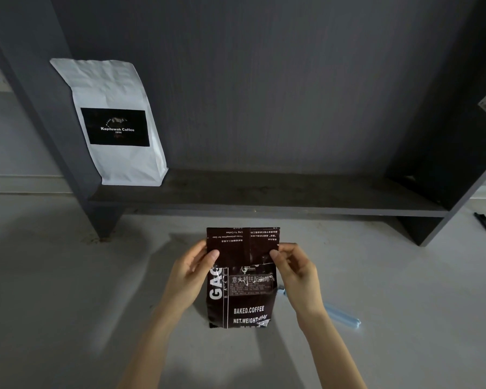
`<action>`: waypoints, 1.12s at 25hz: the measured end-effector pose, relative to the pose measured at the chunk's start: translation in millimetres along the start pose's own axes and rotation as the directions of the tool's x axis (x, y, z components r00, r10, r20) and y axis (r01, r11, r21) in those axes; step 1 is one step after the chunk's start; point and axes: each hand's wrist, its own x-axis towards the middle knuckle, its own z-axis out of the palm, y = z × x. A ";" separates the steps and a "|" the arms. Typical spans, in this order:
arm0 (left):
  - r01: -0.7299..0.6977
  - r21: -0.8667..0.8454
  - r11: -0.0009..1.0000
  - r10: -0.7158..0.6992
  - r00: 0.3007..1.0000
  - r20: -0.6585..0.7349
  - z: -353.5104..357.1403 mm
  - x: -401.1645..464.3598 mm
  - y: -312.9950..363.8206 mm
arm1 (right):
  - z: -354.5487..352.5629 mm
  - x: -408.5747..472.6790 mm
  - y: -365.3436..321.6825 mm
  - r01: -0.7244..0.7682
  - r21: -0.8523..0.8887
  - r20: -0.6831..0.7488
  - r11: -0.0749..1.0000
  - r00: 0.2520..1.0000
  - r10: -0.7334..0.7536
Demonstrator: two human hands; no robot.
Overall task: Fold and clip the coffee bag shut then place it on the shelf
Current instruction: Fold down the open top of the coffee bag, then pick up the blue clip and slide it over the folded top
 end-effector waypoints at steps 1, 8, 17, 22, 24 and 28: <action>0.009 0.002 1.000 -0.009 1.000 0.014 -0.3 -1.1 0.0 | 0.7 -0.5 0.1 -0.001 0.018 -0.005 1.000 1.000 0.001; 0.028 0.028 0.999 -0.029 0.999 0.016 -2.3 -8.4 1.8 | -3.8 -6.0 1.0 0.049 -0.035 0.054 0.998 0.997 -0.048; 0.076 0.017 0.997 -0.075 0.997 -0.025 -0.2 -8.3 1.5 | -46.6 -8.7 16.7 -0.055 -0.409 -0.134 0.911 0.991 -0.001; 0.076 0.040 0.996 -0.076 0.997 -0.006 0.1 -8.6 0.7 | -59.1 -13.3 39.1 -0.162 -0.727 -0.126 0.668 0.987 0.103; 0.073 0.053 0.996 -0.073 0.997 0.007 0.0 -8.2 0.2 | -62.8 -15.4 45.7 -0.201 -0.792 -0.108 0.577 0.976 0.192; 0.074 0.057 0.996 -0.074 0.997 0.004 0.6 -8.9 1.7 | -65.3 -18.2 49.4 -0.226 -0.808 -0.113 0.544 0.966 0.233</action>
